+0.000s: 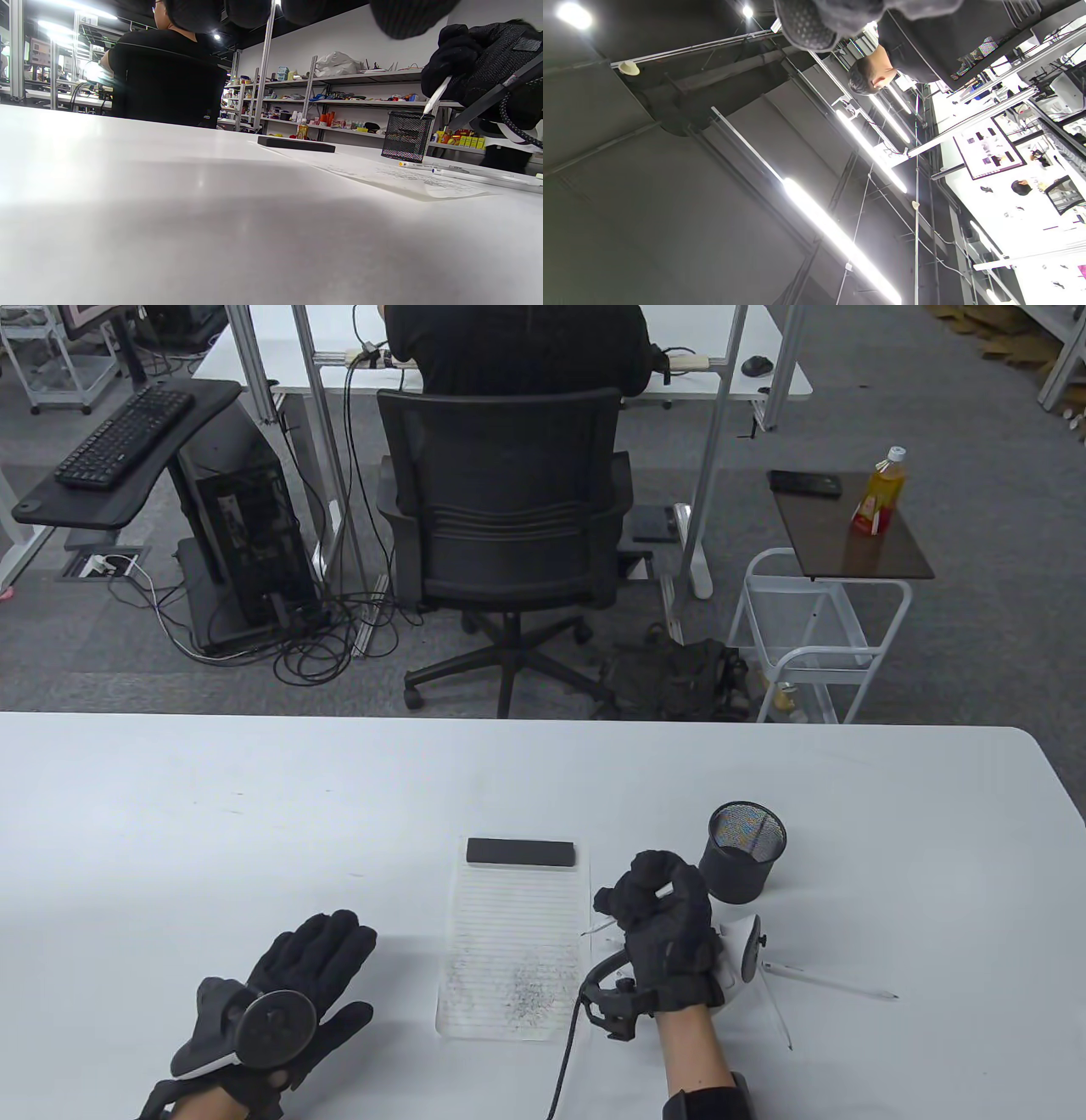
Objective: Press to extend mechanical pencil leads
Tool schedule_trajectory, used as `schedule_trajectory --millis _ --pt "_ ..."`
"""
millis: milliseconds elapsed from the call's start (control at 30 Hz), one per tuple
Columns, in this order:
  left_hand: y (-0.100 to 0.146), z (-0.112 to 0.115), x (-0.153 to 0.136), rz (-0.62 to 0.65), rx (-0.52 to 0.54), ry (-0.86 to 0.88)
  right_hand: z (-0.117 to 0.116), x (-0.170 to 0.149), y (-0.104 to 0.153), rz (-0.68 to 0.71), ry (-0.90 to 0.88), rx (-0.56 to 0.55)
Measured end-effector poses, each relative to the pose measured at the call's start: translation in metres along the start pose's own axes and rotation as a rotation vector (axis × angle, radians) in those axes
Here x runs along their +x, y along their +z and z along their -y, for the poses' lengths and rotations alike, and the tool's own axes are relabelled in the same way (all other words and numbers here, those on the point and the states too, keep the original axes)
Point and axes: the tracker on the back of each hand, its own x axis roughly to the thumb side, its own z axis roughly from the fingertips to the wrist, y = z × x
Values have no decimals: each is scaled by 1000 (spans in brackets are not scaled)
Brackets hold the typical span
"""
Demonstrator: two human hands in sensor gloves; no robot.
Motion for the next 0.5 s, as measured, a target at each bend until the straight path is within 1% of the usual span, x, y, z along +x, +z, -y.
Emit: schedule_trajectory --millis 133,200,333,500 --pt "0 0 0 3 1 -1 1 -4 1 -2 1 -6" --pt "0 0 1 2 0 -2 1 -7 2 -18 19 11" --pt "0 0 1 4 -4 -3 4 -21 6 -76 95 31" --pt "0 -2 1 6 5 -2 4 -29 8 -95 148 17"
